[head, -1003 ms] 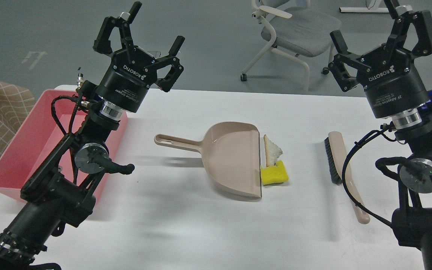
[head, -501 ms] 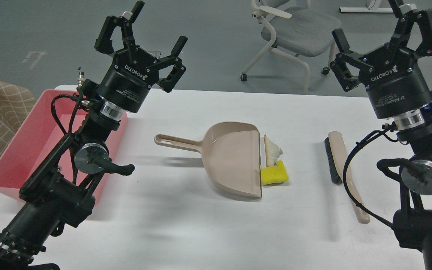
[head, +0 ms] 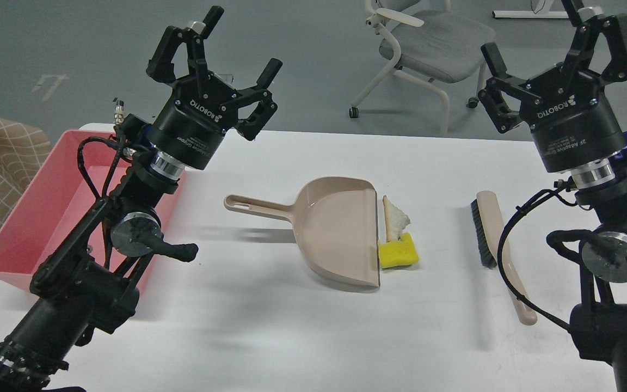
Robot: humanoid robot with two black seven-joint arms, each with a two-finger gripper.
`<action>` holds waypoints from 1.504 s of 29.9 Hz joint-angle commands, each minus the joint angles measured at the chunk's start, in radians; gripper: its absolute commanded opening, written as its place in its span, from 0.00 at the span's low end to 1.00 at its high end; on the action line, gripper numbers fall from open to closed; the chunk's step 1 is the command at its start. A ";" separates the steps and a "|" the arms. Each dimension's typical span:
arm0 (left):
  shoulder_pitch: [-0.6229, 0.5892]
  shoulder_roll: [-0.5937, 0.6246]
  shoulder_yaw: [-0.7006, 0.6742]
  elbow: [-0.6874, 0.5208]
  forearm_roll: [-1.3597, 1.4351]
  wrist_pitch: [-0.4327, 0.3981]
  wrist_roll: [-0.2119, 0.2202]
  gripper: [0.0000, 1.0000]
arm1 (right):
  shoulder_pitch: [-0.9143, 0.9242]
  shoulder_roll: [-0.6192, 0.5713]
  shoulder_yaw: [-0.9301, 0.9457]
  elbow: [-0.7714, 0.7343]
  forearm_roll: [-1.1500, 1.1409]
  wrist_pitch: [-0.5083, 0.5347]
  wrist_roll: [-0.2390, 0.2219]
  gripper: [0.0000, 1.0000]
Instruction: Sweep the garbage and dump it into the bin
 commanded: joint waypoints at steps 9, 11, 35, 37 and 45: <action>0.010 0.007 0.008 -0.094 0.127 0.156 -0.011 0.98 | 0.014 0.000 0.003 0.003 -0.002 0.000 0.000 1.00; 0.019 0.005 0.029 -0.141 0.242 0.254 -0.008 0.98 | 0.013 0.000 0.005 0.008 -0.002 0.000 0.000 1.00; 0.142 0.074 0.172 -0.344 0.531 0.693 0.199 0.98 | 0.011 0.000 0.006 -0.009 -0.003 0.000 0.000 1.00; 0.162 0.076 0.172 -0.344 0.535 0.695 0.202 0.98 | 0.013 0.000 0.005 -0.014 -0.003 0.000 0.000 1.00; 0.207 0.151 0.167 -0.347 0.545 0.733 0.201 0.98 | 0.016 0.000 0.006 -0.031 -0.003 0.000 0.000 1.00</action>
